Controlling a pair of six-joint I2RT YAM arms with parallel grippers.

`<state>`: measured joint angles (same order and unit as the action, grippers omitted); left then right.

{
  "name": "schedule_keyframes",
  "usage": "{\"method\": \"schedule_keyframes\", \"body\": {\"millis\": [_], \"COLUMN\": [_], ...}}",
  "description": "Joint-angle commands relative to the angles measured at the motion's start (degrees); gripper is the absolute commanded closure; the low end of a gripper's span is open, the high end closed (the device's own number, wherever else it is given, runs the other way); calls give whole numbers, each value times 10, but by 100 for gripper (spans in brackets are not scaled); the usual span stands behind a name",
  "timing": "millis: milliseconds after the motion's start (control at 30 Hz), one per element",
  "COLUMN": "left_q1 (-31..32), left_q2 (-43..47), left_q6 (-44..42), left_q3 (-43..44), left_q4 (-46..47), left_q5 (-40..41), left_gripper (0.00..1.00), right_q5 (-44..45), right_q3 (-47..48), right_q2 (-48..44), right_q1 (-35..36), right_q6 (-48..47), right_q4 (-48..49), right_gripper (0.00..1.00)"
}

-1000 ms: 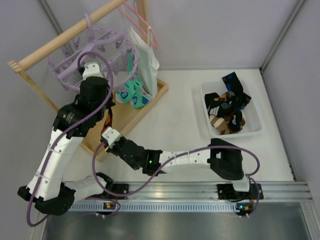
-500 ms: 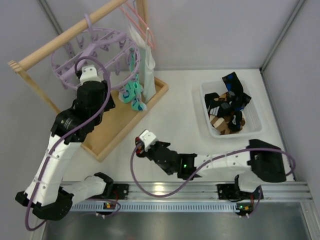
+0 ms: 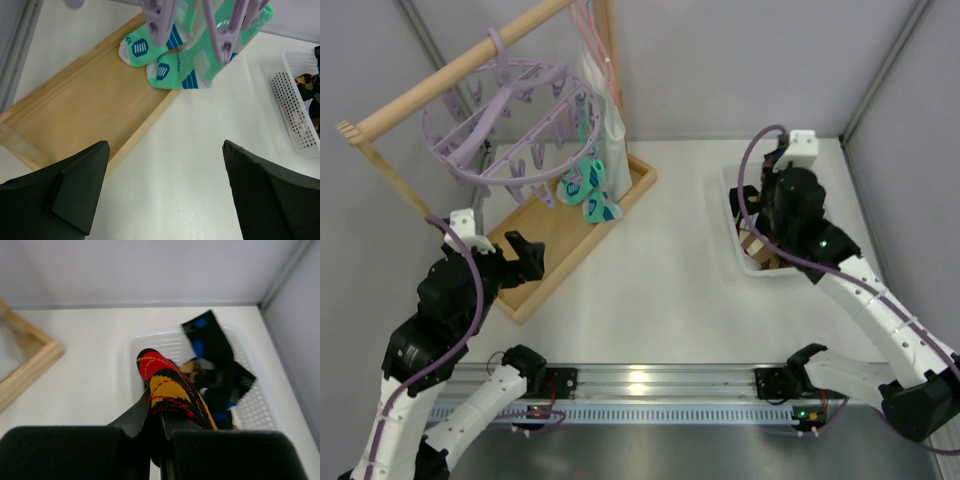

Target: Remove the socks clipped to the hanger

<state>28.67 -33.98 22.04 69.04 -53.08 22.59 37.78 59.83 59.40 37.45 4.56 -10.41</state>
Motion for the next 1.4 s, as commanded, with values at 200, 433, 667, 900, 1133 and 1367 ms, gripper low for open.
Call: {"method": "schedule_keyframes", "body": {"millis": [200,433,667,900,1133,1367], "left_q1": [2,3,2,3,3,2], "left_q2": [128,148,160,164,172,183], "left_q6": [26,30,33,34,34,36], "left_q3": [-158,-174,-177,-180,-181,-182], "left_q4": [92,96,97,98,98,98], "left_q5": [-40,-45,-42,-36,-32,-28], "left_gripper": [2,2,2,2,2,2], "right_q5": [-125,-178,-263,-369,-375,-403], "right_q3": [174,163,160,114,71,82], "right_q2": [210,405,528,526,499,458], "right_q1": [-268,-326,-364,-451,-480,-463], "right_q6": [-60,-11,74,188,284,276], "right_q4": [-58,-69,-100,-51,14,14], "right_gripper": [100,100,100,100,100,76]}}
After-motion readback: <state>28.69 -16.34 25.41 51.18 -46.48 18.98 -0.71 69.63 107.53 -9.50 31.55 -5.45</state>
